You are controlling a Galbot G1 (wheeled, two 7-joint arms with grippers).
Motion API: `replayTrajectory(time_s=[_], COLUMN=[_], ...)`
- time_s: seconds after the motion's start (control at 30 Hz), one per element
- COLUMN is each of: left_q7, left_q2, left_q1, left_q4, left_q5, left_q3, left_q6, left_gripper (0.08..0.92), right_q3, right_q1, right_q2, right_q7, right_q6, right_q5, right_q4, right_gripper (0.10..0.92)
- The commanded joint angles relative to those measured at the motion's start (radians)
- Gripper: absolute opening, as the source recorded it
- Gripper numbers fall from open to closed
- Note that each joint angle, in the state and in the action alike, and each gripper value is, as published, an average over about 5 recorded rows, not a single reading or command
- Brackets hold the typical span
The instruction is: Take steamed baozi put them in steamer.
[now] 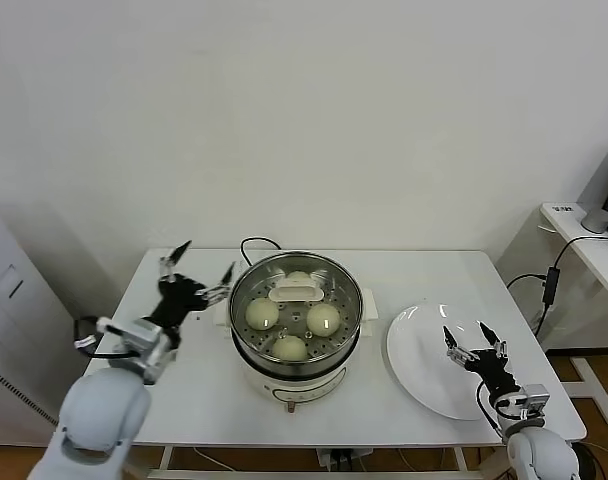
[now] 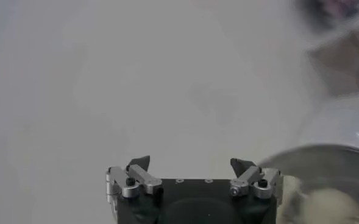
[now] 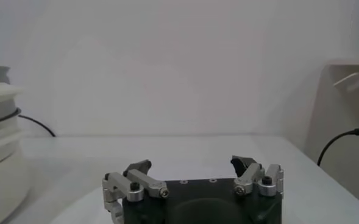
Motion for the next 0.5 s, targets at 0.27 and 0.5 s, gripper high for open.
replayTrajectory(time_s=[0.27,0.5], left_q7=[-0.103,-0.100], left_q2=[0.021,0.000], left_q1=[0.068,0.035], left_q4=[0.395,0.448], left_q5=[-0.350,-0.331], left_q3=[-0.173,-0.141], left_q6=[-0.111,-0.106], left_gripper=[0.823,0.823], right_q3=[0.014,-0.002], right_q1=[-0.024,-0.033], right_q2=[0.002,-0.002], right_q7=[0.068,0.104], right_q6=[-0.084,-0.101], right_q5=[-0.059,-0.049], right_q4=[0.098,0.118], right_gripper=[0.823,0.823])
